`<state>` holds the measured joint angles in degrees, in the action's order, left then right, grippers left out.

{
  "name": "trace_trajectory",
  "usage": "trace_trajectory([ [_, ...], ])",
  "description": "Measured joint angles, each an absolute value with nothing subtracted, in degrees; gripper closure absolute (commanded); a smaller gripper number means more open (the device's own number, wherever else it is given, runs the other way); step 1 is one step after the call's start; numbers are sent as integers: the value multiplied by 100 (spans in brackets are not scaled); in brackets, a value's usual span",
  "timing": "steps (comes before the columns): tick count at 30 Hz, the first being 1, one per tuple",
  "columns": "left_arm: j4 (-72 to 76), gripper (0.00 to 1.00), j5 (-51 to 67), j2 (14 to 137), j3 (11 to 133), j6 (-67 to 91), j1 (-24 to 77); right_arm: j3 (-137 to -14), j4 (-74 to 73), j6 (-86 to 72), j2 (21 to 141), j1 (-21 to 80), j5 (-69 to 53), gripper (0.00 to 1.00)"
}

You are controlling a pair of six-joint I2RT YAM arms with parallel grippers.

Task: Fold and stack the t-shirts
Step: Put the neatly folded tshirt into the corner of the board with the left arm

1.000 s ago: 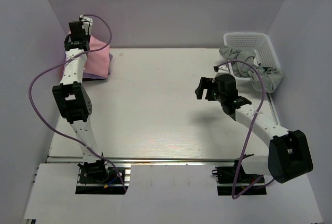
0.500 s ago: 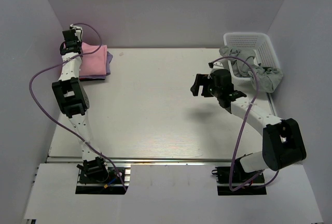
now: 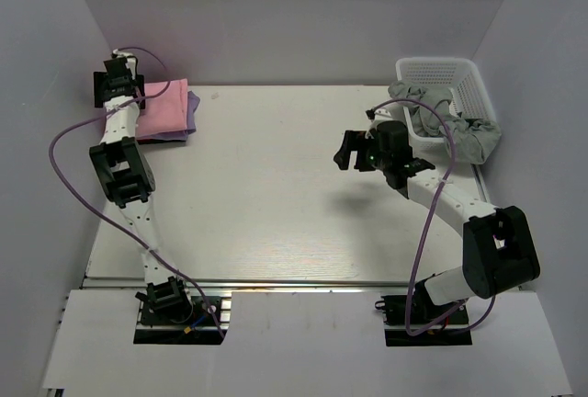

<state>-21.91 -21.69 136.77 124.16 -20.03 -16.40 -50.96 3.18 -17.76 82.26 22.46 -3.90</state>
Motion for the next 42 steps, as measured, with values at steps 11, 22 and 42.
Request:
trace_trajectory([
  [11,-2753,0,-1723,12744,12073,-1162,-1660,-5146,399,-1728,8208,2248,-899,10],
  [22,-2357,0,-237,10068,9841,333,-1354,-4480,716,-1662,7483,2250,-1111,10],
  [42,-790,0,86,7199,4394,1667,2978,-2827,888,-1957,5905,2250,-1039,10],
])
